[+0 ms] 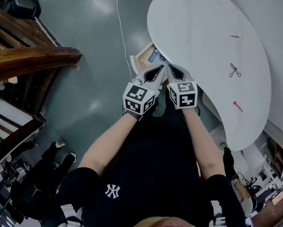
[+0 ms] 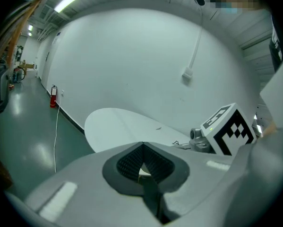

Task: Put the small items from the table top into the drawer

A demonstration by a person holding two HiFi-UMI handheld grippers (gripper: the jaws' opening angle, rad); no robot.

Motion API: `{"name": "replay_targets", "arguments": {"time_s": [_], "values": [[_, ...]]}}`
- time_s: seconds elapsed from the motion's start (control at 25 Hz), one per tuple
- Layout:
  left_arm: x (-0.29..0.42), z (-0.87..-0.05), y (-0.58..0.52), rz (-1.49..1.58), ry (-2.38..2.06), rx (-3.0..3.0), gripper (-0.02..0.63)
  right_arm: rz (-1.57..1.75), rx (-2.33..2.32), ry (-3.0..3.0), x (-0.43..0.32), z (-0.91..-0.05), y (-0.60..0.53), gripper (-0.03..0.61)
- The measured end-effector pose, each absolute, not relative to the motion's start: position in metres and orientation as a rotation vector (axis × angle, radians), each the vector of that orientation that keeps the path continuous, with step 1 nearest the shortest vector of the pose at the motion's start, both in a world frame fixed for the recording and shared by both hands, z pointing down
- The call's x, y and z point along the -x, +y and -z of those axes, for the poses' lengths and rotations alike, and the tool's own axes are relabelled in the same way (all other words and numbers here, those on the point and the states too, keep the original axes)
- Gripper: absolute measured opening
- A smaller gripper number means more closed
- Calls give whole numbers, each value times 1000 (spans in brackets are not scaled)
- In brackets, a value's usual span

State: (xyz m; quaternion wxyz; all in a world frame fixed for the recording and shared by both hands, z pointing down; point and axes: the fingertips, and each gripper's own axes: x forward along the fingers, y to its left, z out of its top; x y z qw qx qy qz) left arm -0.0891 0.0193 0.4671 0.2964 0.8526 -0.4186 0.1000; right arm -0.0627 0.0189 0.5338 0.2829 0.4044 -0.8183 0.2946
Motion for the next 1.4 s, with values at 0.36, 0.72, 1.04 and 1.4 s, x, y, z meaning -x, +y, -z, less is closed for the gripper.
{"name": "replay_targets", "arguments": {"time_s": [0.36,0.72,1.04,1.4], "values": [[21,-421,13,-239,-964,-2385,0,-730,-1243,-2201,2,-473,13,26],[-63,-396,4,-240,-805,-2458,0,-737,-1440,-2134,-94,-446,8,26],[-136,-400,-1,-278,-701,-2479,0,-752,-1543,-2038,-185,-450,4,54],[-196,-426,-5,-348,-640,-2469,0,-763,-1538,-1922,-259,-487,-2,101]]}}
